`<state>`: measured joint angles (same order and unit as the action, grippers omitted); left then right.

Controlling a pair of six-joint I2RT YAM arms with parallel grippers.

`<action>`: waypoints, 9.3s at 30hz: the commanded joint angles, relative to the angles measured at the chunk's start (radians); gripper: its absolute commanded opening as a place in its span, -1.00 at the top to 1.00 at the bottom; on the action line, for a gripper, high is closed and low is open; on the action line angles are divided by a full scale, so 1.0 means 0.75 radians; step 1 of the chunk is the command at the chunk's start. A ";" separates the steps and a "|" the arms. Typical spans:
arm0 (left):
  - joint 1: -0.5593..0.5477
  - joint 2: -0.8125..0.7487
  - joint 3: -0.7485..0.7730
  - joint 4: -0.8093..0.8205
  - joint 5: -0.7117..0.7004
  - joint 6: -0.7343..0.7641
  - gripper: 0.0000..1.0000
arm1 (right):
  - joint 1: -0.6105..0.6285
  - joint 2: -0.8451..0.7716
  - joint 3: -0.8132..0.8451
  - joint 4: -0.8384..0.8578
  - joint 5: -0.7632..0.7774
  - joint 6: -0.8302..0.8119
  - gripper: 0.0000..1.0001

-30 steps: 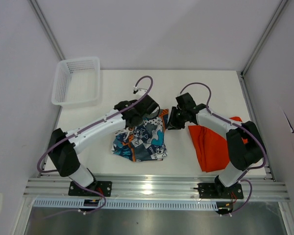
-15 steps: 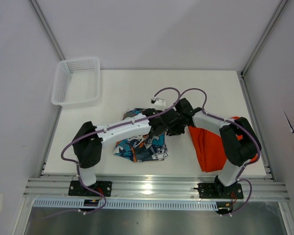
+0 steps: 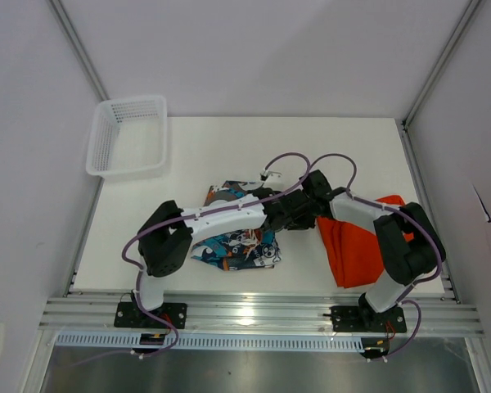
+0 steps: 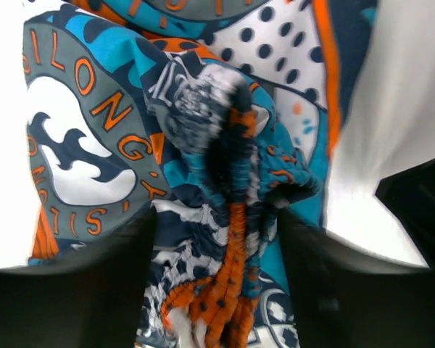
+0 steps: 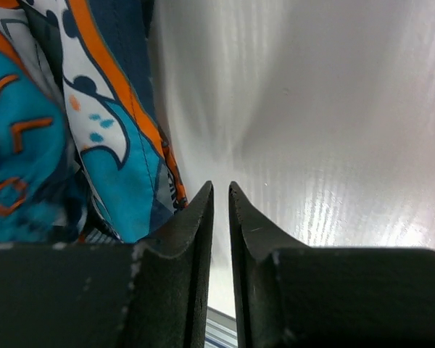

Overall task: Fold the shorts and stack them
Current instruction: Fold the shorts

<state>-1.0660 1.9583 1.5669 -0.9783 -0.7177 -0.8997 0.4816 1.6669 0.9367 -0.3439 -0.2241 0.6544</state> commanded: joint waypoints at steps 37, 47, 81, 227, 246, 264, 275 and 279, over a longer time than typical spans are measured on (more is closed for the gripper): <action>0.176 -0.787 -0.887 0.789 0.681 0.351 -0.94 | 0.149 -0.294 -0.419 0.962 -0.049 0.604 -0.99; 0.139 -0.672 -0.872 0.848 0.640 0.365 -0.89 | 0.178 -0.157 -0.351 0.913 0.053 0.551 -0.99; 0.063 -0.631 -0.962 0.969 0.609 0.408 -0.69 | 0.182 0.007 -0.296 1.103 -0.047 0.473 -0.17; 0.746 -1.053 -1.232 1.079 1.049 0.465 -0.93 | 0.060 -0.367 -0.048 0.060 0.131 -0.281 -0.70; 0.746 -0.570 -0.936 1.255 1.186 0.617 -0.60 | -0.063 -0.378 -0.116 0.176 -0.090 -0.296 -0.69; 0.748 -0.431 -0.827 1.218 1.323 0.664 -0.15 | -0.119 0.279 0.512 -0.010 -0.141 -0.492 -0.64; 0.748 -0.329 -0.752 1.102 1.303 0.662 -0.33 | -0.106 0.477 0.600 -0.028 -0.141 -0.539 -0.41; 0.751 -0.267 -0.696 1.014 1.248 0.629 -0.41 | -0.119 0.481 0.592 0.002 -0.174 -0.551 -0.11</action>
<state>-0.5018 1.7359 0.9947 -0.1574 0.2531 -0.4187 0.3969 2.0106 1.3563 -0.3405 -0.3347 0.2661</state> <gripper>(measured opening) 0.695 0.573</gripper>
